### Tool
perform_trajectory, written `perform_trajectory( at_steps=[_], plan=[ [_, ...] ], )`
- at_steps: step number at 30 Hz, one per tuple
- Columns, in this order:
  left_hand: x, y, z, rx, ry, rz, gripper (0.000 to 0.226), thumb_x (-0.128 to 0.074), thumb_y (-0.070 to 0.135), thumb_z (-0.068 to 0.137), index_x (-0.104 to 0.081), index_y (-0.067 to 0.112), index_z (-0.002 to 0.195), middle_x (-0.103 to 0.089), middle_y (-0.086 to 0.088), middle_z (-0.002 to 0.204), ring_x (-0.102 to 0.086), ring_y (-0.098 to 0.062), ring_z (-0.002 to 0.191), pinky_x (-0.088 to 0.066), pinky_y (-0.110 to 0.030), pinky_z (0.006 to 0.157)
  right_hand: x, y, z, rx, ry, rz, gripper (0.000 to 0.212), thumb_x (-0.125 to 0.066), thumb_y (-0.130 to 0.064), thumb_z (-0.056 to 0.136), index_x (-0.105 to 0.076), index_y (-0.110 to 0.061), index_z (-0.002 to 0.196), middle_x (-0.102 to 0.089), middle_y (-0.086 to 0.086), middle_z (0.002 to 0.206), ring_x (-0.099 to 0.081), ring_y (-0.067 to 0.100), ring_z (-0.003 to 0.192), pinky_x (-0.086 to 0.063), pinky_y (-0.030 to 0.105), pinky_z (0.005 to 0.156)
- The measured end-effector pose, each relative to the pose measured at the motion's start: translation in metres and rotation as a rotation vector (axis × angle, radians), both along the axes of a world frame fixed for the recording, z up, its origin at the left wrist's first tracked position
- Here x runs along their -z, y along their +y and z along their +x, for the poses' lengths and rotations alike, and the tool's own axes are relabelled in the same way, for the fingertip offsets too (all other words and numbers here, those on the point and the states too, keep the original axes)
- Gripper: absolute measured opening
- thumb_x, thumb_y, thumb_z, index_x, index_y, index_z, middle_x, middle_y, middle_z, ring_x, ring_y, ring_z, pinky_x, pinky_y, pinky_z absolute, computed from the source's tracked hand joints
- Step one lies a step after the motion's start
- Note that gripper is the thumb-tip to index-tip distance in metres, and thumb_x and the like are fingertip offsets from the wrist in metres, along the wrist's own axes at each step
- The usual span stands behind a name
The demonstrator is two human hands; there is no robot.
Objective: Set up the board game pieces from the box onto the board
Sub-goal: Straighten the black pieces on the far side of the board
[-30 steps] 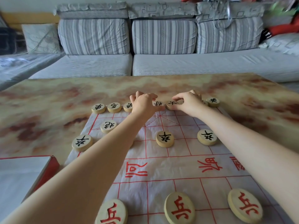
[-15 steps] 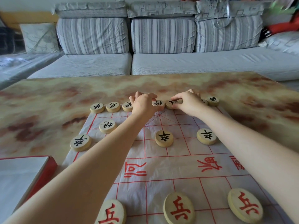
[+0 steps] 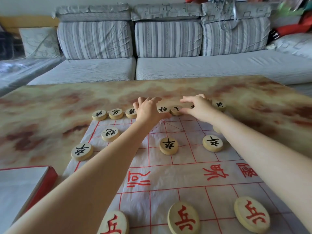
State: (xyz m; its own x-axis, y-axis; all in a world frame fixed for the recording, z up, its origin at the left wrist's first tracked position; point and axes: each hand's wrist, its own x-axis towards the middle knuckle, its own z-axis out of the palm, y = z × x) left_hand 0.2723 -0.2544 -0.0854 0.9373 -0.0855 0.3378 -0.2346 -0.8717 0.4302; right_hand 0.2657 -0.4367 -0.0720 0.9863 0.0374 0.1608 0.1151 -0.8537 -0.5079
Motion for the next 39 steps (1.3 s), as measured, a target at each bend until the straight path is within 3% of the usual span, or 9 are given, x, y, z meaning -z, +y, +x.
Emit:
perform_trajectory(
  at_steps=[4,11,16,24,27,30,34,39],
  plan=[
    [-0.007,-0.007,0.0,0.022,-0.012,-0.001,0.062,-0.068,0.056,0.069,-0.054,0.03,0.123,-0.058,0.003,0.125,-0.031,-0.022,0.122,-0.019,-0.032,0.086,-0.012,-0.033,-0.003,0.094,-0.059,0.064,0.037,-0.065,-0.033,0.083,-0.06,-0.034,0.12,-0.046,0.009,0.137,-0.038,0.03,0.128,-0.029,0.034,0.109],
    [-0.014,-0.037,0.001,0.079,0.004,-0.07,0.039,-0.068,0.04,0.077,-0.062,0.029,0.115,-0.066,0.009,0.112,-0.033,-0.017,0.119,-0.009,-0.029,0.073,-0.013,-0.066,-0.01,0.183,-0.035,0.08,0.033,-0.066,-0.027,0.083,-0.064,-0.031,0.115,-0.049,0.01,0.132,-0.039,0.03,0.126,-0.032,0.035,0.108],
    [-0.013,-0.067,0.006,0.144,0.021,0.005,0.038,-0.065,0.039,0.08,-0.06,0.027,0.116,-0.065,0.008,0.114,-0.034,-0.018,0.118,-0.015,-0.031,0.084,-0.013,-0.072,-0.011,0.182,0.009,0.084,0.034,-0.068,-0.026,0.082,-0.064,-0.032,0.115,-0.05,0.008,0.133,-0.044,0.028,0.125,-0.033,0.035,0.109],
    [-0.008,-0.099,0.008,0.045,0.043,0.071,0.056,-0.06,0.06,0.075,-0.059,0.024,0.117,-0.066,0.002,0.111,-0.036,-0.022,0.117,-0.022,-0.035,0.095,-0.008,-0.071,-0.013,0.154,-0.02,-0.035,0.037,-0.071,-0.031,0.079,-0.064,-0.033,0.115,-0.043,0.012,0.126,-0.038,0.035,0.122,-0.028,0.033,0.105],
    [-0.007,-0.105,0.008,0.019,0.029,0.081,0.057,-0.061,0.061,0.073,-0.061,0.023,0.115,-0.065,0.001,0.111,-0.038,-0.024,0.117,-0.022,-0.036,0.096,-0.002,-0.072,-0.007,0.141,-0.049,-0.091,0.035,-0.07,-0.039,0.078,-0.066,-0.032,0.112,-0.044,0.011,0.119,-0.035,0.035,0.118,-0.027,0.032,0.098],
    [-0.006,-0.105,0.009,0.029,0.052,0.054,0.048,-0.064,0.049,0.078,-0.058,0.024,0.119,-0.064,0.001,0.116,-0.037,-0.023,0.119,-0.022,-0.035,0.096,0.002,-0.075,-0.002,0.104,-0.093,-0.184,0.037,-0.068,-0.051,0.075,-0.068,-0.03,0.106,-0.052,0.009,0.113,-0.037,0.032,0.113,-0.023,0.031,0.088],
    [-0.008,-0.103,0.007,0.107,0.117,-0.014,0.041,-0.062,0.035,0.083,-0.055,0.028,0.122,-0.061,0.007,0.122,-0.036,-0.02,0.12,-0.021,-0.034,0.094,0.005,-0.072,0.0,0.036,-0.222,-0.332,0.033,-0.068,-0.049,0.076,-0.069,-0.021,0.095,-0.063,0.001,0.102,-0.038,0.026,0.107,-0.01,0.028,0.068],
    [-0.012,-0.099,0.004,0.13,0.108,-0.102,0.048,-0.055,0.02,0.08,-0.052,0.032,0.127,-0.059,0.012,0.124,-0.033,-0.02,0.122,-0.021,-0.033,0.094,0.002,-0.071,0.001,-0.008,-0.185,-0.187,0.041,-0.067,-0.038,0.081,-0.061,-0.025,0.119,-0.05,-0.004,0.13,-0.032,0.024,0.121,-0.017,0.027,0.092]
  ],
)
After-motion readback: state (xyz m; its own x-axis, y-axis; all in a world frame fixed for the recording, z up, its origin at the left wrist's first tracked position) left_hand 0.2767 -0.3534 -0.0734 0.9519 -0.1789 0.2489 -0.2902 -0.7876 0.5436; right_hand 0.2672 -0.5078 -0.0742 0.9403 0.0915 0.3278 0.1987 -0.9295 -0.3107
